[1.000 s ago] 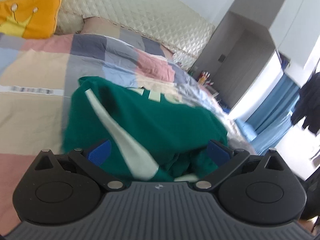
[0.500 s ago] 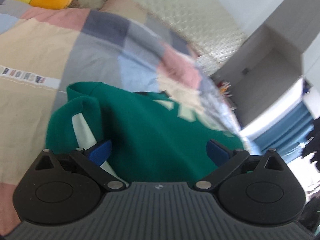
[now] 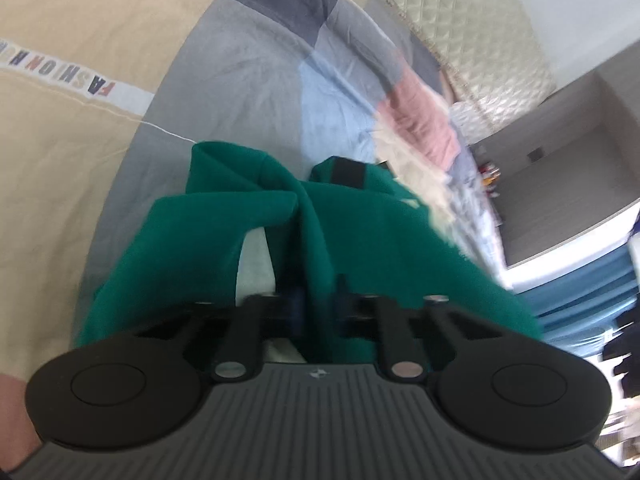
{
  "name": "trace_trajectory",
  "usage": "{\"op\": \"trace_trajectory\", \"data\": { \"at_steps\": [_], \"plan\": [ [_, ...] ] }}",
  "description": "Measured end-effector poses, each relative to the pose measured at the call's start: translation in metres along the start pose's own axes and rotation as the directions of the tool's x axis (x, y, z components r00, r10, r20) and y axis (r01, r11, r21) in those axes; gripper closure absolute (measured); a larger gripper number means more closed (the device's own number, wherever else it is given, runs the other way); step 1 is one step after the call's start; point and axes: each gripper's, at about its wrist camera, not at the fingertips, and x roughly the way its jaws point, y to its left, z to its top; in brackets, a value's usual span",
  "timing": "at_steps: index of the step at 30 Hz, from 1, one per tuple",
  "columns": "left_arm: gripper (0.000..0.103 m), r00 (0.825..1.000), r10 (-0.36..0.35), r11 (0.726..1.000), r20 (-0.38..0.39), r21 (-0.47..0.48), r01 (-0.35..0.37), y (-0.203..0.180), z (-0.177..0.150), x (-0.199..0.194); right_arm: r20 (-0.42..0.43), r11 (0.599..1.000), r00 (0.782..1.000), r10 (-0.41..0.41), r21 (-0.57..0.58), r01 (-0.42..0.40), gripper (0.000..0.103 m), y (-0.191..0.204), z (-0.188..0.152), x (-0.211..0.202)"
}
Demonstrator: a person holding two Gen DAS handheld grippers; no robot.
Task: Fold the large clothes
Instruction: 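Lower both grippers onto the green hoodie and close them on the fabric, then lift the hoodie with both grippers and shake it out in the air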
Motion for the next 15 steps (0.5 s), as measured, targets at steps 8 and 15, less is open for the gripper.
{"op": "trace_trajectory", "data": {
  "at_steps": [8, 15],
  "plan": [
    [0.100, 0.990, -0.066, 0.994, 0.122, 0.097, 0.055, -0.033, -0.005, -0.087, 0.016, 0.993, 0.995, 0.101, -0.071, -0.099, 0.093, 0.028, 0.008, -0.045],
    [0.100, 0.958, -0.149, 0.978, 0.247, 0.182, 0.105, -0.075, -0.011, -0.203, 0.045, 0.966, 0.981, 0.187, -0.190, -0.175, 0.093, 0.085, 0.030, -0.106]
  ]
}}
